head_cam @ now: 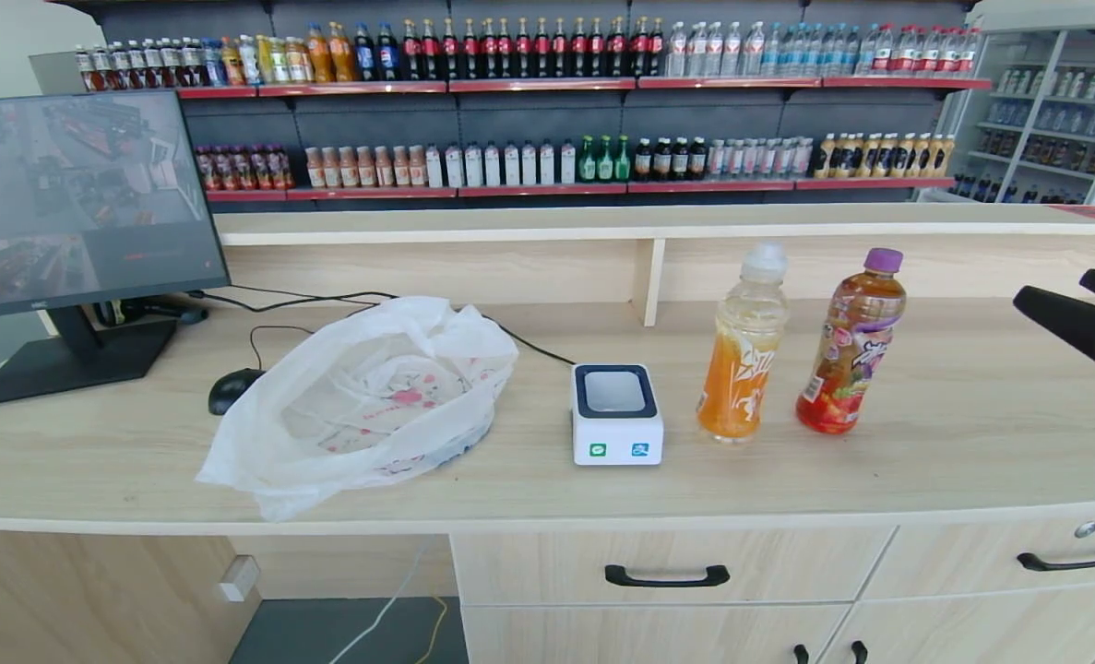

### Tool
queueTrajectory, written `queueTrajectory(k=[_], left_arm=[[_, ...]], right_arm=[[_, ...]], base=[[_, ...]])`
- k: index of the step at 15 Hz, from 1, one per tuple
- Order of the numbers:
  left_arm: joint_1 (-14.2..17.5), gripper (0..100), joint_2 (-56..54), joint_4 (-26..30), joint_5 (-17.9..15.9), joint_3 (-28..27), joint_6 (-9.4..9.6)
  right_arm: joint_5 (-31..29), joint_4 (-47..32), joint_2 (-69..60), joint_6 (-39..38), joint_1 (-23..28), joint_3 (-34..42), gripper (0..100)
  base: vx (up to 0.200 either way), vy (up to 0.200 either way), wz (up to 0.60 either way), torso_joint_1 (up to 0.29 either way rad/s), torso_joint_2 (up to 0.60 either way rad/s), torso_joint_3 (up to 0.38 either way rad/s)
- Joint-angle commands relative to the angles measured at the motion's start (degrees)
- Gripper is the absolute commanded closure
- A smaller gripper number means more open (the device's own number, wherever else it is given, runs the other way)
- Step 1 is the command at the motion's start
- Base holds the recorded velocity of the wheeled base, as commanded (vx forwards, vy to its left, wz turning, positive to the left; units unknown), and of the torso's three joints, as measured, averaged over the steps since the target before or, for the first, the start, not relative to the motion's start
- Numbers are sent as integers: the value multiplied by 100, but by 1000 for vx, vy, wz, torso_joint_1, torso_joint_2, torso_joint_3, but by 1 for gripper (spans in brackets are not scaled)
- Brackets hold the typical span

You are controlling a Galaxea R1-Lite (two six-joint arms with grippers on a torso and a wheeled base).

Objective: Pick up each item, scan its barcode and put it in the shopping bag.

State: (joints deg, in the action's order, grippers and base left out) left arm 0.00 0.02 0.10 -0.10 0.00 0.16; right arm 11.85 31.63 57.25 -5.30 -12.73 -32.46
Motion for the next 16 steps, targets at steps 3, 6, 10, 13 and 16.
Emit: queueTrajectory(k=[3, 6, 10, 13, 16], left_arm=[[0, 0, -2, -1, 1, 0, 2], [0, 0, -2, -1, 1, 0, 2], [0, 0, -2, -1, 1, 0, 2], [0, 0, -2, -1, 1, 0, 2], [0, 0, -2, -1, 1, 0, 2]], right_arm=[[2, 229, 920, 249, -11, -41, 0], [-16, 783, 1517, 451, -72, 47, 0], [-1053, 1134, 2291, 407, -591, -6, 0], [-1203, 1178, 2599, 398, -687, -85, 0], [-1932, 1178, 2748, 618, -1004, -208, 0]], base=[[0, 0, 0, 0, 0, 0], [0, 0, 0, 0, 0, 0], [0, 0, 0, 0, 0, 0], [0, 0, 0, 0, 0, 0], [0, 0, 0, 0, 0, 0]])
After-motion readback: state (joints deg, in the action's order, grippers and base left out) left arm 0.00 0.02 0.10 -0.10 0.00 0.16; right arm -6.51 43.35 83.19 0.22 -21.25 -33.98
